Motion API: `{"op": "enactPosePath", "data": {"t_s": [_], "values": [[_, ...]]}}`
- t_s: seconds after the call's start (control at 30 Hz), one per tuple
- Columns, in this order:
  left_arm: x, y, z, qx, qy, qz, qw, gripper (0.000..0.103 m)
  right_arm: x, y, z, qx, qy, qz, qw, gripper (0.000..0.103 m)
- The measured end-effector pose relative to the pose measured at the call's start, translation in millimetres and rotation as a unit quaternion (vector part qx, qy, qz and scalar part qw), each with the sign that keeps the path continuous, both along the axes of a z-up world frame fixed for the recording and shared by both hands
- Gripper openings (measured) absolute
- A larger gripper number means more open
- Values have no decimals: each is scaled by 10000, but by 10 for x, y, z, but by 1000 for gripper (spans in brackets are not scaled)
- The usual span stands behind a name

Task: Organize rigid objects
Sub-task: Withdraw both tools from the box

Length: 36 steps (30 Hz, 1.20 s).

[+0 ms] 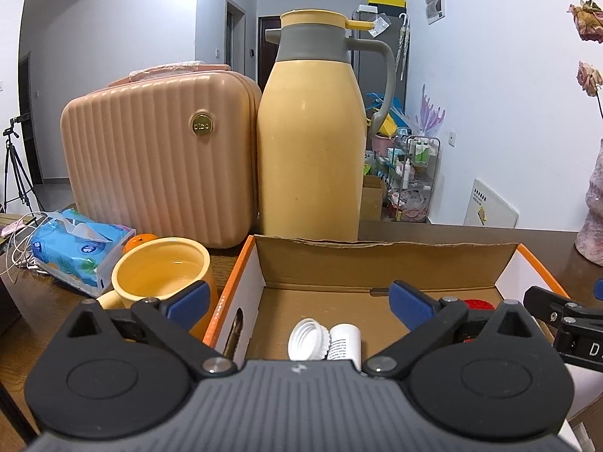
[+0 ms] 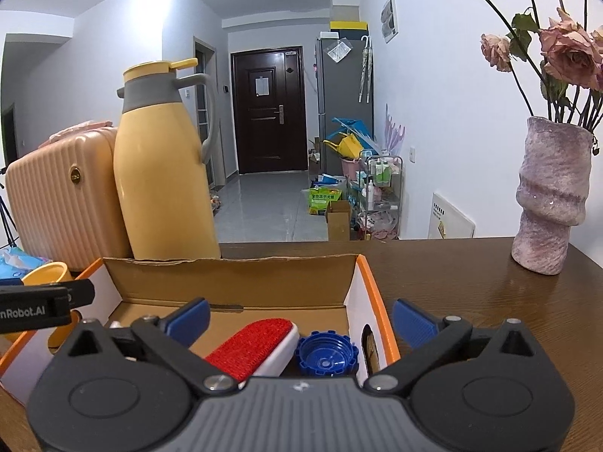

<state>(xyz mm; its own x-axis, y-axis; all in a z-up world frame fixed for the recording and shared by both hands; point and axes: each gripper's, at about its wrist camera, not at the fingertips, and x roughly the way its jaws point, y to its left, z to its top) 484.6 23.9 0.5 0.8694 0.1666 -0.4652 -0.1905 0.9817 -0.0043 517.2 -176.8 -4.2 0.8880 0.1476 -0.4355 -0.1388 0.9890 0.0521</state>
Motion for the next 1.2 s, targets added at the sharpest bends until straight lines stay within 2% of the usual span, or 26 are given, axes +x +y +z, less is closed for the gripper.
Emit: {"op": "enactPosePath", "data": {"t_s": [0.6, 1.2], "values": [[-149, -45, 52, 62, -170, -15, 9998, 103, -164, -33, 77, 78, -196, -39, 9998, 103], [-546, -63, 58, 48, -176, 12, 9998, 103, -581, -101, 103, 126, -254, -9, 9996, 103]]}}
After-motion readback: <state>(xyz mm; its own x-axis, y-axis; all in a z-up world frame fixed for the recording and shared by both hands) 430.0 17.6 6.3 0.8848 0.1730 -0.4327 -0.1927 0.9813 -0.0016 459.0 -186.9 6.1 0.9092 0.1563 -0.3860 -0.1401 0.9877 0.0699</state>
